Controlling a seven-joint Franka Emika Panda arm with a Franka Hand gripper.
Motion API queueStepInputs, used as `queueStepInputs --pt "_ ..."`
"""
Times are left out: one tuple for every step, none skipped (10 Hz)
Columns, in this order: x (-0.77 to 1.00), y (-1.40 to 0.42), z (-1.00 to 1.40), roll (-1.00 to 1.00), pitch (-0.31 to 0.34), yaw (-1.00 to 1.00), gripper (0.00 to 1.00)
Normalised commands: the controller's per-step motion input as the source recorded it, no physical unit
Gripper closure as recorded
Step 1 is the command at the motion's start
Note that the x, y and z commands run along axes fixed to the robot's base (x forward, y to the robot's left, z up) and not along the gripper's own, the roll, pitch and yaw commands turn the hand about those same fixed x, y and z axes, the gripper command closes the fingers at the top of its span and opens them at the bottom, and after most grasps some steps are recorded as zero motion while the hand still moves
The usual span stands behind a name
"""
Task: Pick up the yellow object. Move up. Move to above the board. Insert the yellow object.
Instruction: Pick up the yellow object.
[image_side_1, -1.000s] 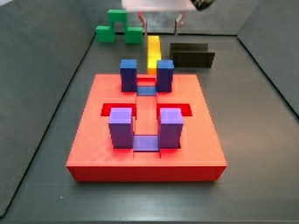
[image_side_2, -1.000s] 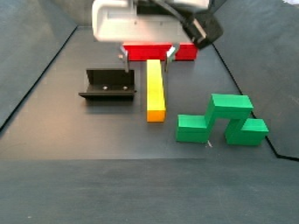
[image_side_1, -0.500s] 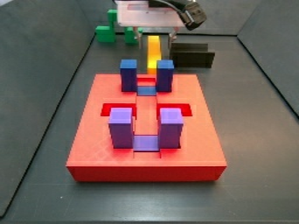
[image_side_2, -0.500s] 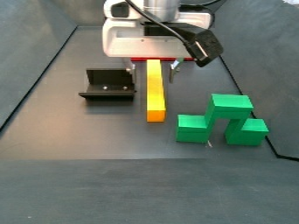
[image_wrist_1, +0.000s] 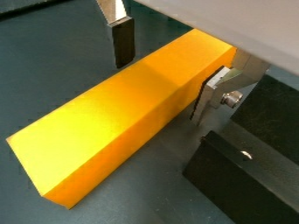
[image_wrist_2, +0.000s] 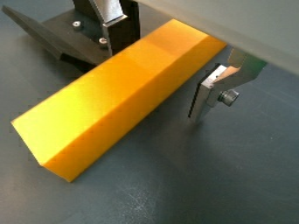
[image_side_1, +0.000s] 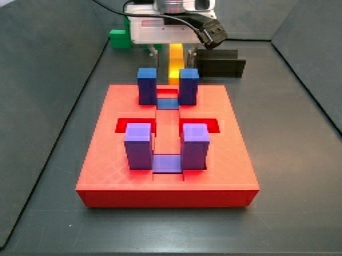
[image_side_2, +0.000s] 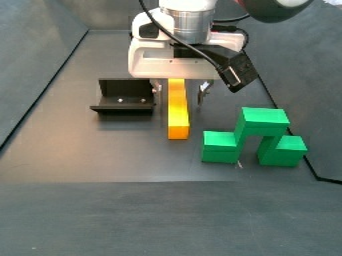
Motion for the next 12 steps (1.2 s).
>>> queueStepInputs --pt "0.0 0.0 0.0 -0.01 0.0 0.0 0.0" --pt "0.0 0.0 0.0 0.0 0.0 0.0 0.0" --pt "0.0 0.0 0.0 0.0 0.0 0.0 1.0" --pt "0.0 0.0 0.0 0.0 0.0 0.0 1.0" --pt "0.0 0.0 0.0 0.0 0.0 0.0 1.0" --pt "0.0 0.0 0.0 0.0 0.0 0.0 1.0" --pt "0.0 0.0 0.0 0.0 0.0 0.0 1.0" --pt "0.0 0.0 0.0 0.0 0.0 0.0 1.0" --pt "0.0 0.0 0.0 0.0 0.0 0.0 1.0" --pt "0.0 0.0 0.0 0.0 0.0 0.0 1.0" --pt "0.0 0.0 0.0 0.0 0.0 0.0 1.0" --pt "0.0 0.0 0.0 0.0 0.0 0.0 1.0"
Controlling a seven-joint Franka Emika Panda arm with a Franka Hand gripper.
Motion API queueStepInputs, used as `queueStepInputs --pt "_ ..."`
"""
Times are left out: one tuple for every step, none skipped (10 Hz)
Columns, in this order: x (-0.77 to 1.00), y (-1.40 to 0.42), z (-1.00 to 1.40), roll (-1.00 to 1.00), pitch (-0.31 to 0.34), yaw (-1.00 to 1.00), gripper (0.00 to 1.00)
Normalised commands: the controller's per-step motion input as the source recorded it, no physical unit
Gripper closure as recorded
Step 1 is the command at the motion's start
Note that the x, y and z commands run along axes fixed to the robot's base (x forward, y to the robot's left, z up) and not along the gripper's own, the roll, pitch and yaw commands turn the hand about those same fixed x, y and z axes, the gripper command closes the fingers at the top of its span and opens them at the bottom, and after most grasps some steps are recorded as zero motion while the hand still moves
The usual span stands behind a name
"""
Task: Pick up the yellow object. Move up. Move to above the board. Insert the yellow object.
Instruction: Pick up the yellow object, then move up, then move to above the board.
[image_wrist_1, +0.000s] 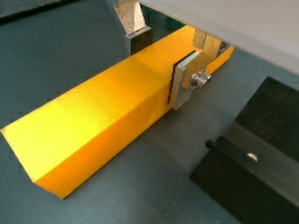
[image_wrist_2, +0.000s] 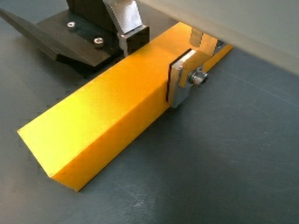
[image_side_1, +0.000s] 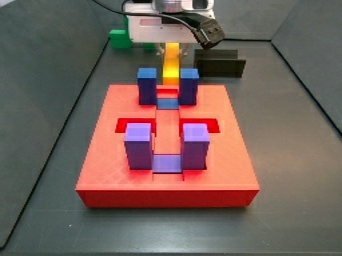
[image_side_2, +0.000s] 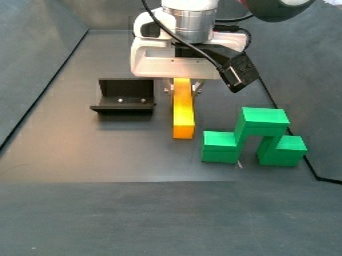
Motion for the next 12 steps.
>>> queueStepInputs --pt "0.0 0.0 0.0 0.0 0.0 0.0 1.0" --pt "0.0 0.0 0.0 0.0 0.0 0.0 1.0" --pt "0.0 0.0 0.0 0.0 0.0 0.0 1.0" --pt "0.0 0.0 0.0 0.0 0.0 0.0 1.0" --pt "0.0 0.0 0.0 0.0 0.0 0.0 1.0" --pt "0.0 0.0 0.0 0.0 0.0 0.0 1.0" --pt "0.0 0.0 0.83 0.0 0.0 0.0 1.0" --pt "0.0 -0.05 0.83 -0.01 0.007 0.03 1.0" --pt "-0.06 -0.05 0.63 0.0 0.054 0.04 1.0" --pt "-0.03 -0.02 0.35 0.03 0.03 0.03 1.0" --pt "0.0 0.0 1.4 0.0 0.0 0.0 1.0" --pt "0.0 0.0 1.4 0.0 0.017 -0.01 1.0"
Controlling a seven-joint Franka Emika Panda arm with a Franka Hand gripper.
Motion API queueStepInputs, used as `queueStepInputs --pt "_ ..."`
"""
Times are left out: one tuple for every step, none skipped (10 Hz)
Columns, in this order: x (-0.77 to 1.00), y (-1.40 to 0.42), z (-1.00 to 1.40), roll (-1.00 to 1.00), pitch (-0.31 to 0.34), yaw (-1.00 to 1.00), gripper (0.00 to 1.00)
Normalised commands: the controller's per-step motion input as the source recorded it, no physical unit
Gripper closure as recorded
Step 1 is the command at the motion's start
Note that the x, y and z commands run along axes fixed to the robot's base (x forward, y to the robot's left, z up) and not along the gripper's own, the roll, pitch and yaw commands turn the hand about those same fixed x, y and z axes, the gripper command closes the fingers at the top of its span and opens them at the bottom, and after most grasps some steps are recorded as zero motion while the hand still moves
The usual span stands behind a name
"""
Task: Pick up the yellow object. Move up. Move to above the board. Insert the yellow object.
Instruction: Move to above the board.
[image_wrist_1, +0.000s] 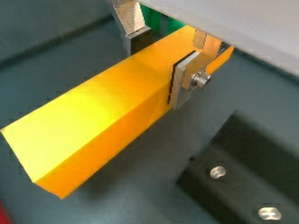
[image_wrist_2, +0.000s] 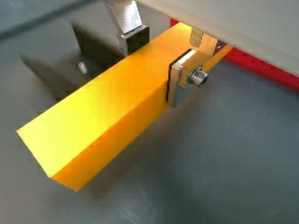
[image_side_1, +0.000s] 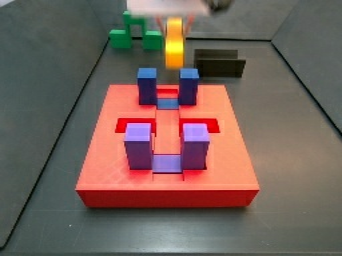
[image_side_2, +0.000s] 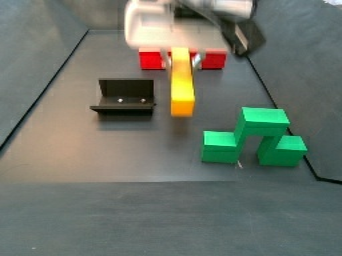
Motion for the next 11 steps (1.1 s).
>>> queueStepInputs --pt "-0.03 0.0 1.4 0.03 0.039 0.0 1.0" --pt "0.0 0.0 1.4 0.06 0.01 0.01 1.0" --pt "0.01 0.0 1.4 0.04 0.039 0.0 1.0" --pt "0.0 0.0 1.4 0.03 0.053 0.0 1.0" --pt "0.01 0.0 1.4 0.02 0.056 0.01 1.0" --pt "0.03 0.0 0.82 0.01 0.061 0.0 1.0" --pt "0.04 0.0 0.41 0.02 0.069 0.0 1.0" --pt "-0.07 -1.4 0.23 0.05 0.403 -0.04 1.0" --pt "-0.07 -1.4 0.21 0.07 0.378 -0.02 1.0" --pt "-0.07 -1.4 0.22 0.09 0.318 0.0 1.0" --pt "-0.06 -1.4 0.22 0.02 0.216 0.0 1.0"
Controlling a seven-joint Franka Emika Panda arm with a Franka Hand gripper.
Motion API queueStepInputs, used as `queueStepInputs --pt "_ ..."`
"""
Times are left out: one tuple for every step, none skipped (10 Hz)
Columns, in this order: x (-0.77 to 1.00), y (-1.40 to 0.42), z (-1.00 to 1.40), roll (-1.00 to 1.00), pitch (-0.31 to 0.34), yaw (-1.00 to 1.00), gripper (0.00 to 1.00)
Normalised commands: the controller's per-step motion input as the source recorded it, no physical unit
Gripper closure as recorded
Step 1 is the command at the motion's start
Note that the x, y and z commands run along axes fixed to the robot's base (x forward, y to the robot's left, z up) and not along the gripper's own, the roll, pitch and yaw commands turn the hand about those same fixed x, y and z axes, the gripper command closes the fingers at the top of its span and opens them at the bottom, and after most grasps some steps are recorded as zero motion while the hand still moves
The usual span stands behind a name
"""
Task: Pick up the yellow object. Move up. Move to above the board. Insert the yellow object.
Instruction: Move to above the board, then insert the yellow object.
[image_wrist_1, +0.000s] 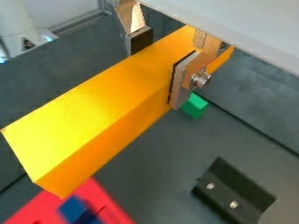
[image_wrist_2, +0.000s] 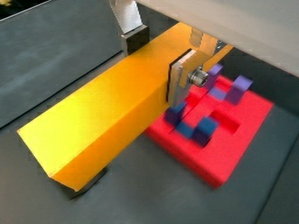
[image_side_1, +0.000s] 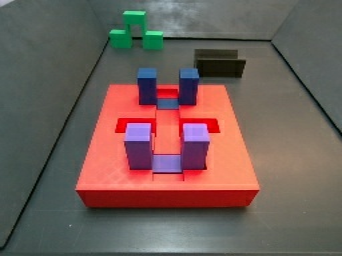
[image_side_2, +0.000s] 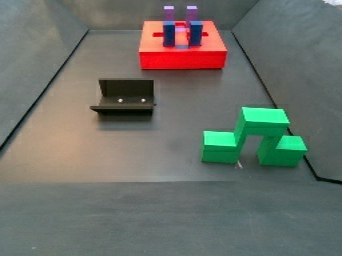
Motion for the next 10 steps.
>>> queueStepInputs --pt "-0.04 -1.4 0.22 0.01 0.16 0.0 1.0" --pt "-0.03 -1.4 0.23 0.0 0.13 0.01 1.0" --pt "0.0 -1.4 0.23 -0.01 0.124 0.01 1.0" --pt "0.06 -1.4 0.25 0.01 0.13 0.01 1.0" --pt "0.07 -0.57 0.11 0.01 0.149 0.01 1.0" --pt "0.11 -0.05 -0.03 0.0 0.04 -0.04 1.0" --pt "0.0 0.0 -0.03 -0.01 0.0 -0.01 1.0" --pt "0.05 -0.05 0.0 0.0 0.029 0.0 1.0" --pt "0.0 -0.05 -0.01 0.0 0.0 0.0 1.0" --pt "0.0 -0.09 -0.01 0.0 0.0 0.0 1.0"
